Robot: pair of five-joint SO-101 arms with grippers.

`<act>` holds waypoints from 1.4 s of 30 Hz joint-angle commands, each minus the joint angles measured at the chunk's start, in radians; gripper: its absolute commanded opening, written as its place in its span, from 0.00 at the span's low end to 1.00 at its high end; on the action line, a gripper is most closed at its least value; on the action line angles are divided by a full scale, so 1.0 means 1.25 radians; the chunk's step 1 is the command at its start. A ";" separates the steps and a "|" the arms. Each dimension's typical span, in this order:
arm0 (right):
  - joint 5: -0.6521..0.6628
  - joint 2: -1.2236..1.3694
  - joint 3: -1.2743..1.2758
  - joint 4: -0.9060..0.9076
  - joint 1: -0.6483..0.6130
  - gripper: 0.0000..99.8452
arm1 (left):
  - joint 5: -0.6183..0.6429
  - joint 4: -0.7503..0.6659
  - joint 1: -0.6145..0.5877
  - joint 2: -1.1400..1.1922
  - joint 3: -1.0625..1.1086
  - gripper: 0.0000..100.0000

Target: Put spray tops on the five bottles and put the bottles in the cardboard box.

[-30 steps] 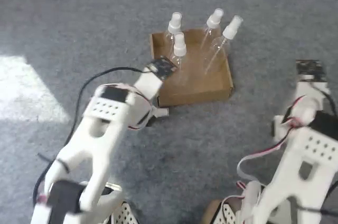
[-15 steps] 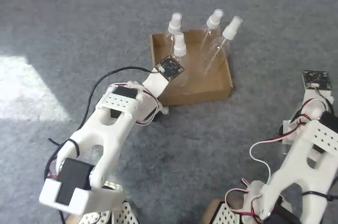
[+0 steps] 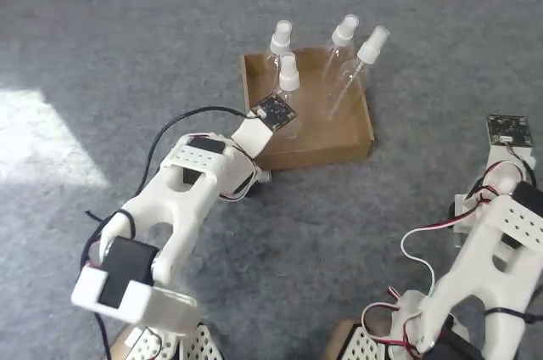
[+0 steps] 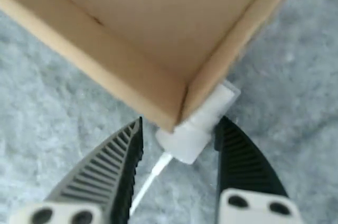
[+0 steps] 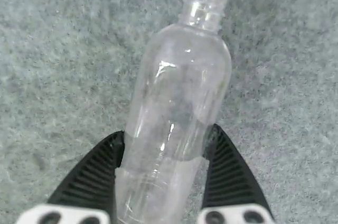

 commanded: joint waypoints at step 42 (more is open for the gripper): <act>0.018 -0.001 -0.006 -0.015 0.006 0.01 | -0.048 0.164 -0.152 -0.107 0.041 0.11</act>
